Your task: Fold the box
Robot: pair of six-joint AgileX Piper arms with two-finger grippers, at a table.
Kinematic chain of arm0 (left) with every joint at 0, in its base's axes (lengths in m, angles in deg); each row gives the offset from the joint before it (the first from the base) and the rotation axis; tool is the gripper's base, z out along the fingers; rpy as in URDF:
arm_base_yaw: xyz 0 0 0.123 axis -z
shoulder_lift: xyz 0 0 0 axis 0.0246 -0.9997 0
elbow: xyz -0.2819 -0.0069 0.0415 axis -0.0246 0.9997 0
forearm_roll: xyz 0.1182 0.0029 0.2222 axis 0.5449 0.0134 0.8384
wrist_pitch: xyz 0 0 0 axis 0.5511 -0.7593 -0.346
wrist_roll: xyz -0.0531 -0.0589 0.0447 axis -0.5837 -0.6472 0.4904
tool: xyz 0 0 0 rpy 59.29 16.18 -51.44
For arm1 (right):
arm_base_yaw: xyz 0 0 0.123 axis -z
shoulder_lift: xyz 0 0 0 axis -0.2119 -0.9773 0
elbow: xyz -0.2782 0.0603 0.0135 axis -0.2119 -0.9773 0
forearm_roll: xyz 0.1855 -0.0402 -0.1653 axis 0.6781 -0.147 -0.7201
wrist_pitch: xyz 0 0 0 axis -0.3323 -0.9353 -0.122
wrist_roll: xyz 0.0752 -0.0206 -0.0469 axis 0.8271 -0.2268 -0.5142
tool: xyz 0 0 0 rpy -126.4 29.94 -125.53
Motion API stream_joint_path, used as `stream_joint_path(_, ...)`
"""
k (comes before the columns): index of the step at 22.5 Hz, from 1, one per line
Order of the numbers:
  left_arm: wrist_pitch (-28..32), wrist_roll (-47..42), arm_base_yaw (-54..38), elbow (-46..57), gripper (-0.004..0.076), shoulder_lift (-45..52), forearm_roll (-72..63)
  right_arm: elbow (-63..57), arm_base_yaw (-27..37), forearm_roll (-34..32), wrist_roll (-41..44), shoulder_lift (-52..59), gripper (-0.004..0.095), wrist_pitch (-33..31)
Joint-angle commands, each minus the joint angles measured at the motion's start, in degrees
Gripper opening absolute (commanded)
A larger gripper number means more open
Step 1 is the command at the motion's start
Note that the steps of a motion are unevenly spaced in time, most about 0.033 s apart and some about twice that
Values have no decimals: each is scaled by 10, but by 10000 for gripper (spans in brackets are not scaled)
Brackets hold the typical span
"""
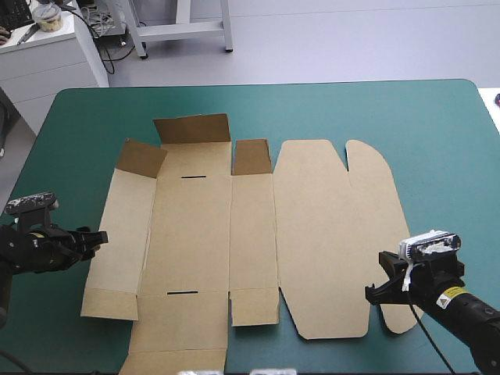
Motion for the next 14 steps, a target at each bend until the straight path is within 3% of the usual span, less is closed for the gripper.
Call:
stream_joint_path(1, -26, 77, -48, -19, 454, -46, -81, 15, 2, 4, -5, 6, -20, 8)
stream_joint_path(5, -86, 111, -76, -19, 454, -118, -115, 15, 1, -11, -3, 44, -20, -15)
stream_joint_path(11, -117, 162, -75, -19, 454, -188, -140, 15, 1, -32, 11, 142, -18, -28)
stream_joint_path(14, -166, 234, -72, -19, 454, -200, -224, 15, 1, -60, 25, 183, -19, -31)
